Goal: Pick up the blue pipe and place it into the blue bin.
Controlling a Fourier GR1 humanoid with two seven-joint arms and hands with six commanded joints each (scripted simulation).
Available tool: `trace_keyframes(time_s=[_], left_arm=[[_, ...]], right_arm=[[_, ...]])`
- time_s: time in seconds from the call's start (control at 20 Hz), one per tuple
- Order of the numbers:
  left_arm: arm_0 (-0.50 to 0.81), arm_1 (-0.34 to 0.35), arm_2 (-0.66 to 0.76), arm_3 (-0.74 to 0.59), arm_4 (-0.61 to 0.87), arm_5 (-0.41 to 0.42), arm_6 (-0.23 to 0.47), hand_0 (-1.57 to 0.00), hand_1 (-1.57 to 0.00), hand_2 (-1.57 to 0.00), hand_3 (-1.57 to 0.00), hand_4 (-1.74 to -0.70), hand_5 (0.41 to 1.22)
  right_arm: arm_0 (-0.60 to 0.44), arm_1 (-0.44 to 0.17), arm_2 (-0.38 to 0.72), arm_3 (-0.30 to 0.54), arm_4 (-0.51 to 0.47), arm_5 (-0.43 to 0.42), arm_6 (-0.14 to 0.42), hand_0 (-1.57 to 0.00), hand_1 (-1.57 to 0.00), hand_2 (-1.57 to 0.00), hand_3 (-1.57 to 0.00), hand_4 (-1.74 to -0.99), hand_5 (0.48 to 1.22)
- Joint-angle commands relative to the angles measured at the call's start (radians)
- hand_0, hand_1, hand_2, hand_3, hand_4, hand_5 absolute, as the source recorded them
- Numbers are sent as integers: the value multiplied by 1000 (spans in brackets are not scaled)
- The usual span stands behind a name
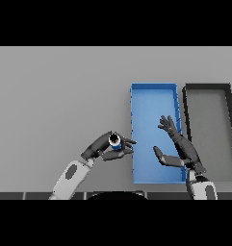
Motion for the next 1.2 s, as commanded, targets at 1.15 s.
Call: trace_keyframes(time_s=[1.15], left_arm=[[6,-58,98,14,-82,-115,32,-1571,-1571,-1571,-1571,-1462,1221]], right_arm=[[-691,72,294,170,-69,159,386,-168,-218,-261,-128,-1233,487]])
